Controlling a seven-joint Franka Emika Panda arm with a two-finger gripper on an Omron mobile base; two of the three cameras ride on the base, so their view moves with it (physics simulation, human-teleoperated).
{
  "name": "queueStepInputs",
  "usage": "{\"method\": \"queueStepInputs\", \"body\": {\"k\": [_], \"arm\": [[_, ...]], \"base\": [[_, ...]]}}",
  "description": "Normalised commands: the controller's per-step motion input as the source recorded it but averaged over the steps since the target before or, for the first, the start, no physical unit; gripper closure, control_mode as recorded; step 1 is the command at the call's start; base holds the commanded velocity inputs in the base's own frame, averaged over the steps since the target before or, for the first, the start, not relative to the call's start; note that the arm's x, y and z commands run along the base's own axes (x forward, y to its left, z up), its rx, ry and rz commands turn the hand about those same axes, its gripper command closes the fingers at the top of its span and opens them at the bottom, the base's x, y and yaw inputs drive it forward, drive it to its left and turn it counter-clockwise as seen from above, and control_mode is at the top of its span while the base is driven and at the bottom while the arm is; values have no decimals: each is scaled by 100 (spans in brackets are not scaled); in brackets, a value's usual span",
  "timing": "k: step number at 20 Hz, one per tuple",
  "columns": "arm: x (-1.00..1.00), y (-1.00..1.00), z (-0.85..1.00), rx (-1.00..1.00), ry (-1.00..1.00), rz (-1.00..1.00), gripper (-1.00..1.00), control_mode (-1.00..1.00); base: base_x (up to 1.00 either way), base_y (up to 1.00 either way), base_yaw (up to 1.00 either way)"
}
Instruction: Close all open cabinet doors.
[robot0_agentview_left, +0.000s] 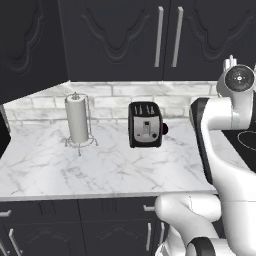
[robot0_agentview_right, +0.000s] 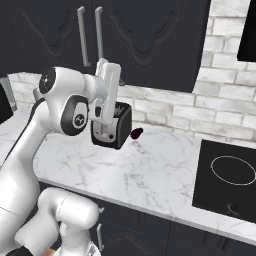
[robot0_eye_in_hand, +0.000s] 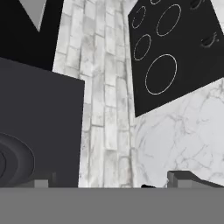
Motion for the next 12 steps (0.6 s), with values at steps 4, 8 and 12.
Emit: {"method": "queueStepInputs", "body": {"k": [4,8,12], "arm": [[-46,39,-3,-49,26,65,-100,-100],[-44,46,0,-46,31,60,-100,-100],[-33,51,-10,-53,35,45,-100,-100]], "base": [[0,0,0],[0,0,0],[0,0,0]]}}
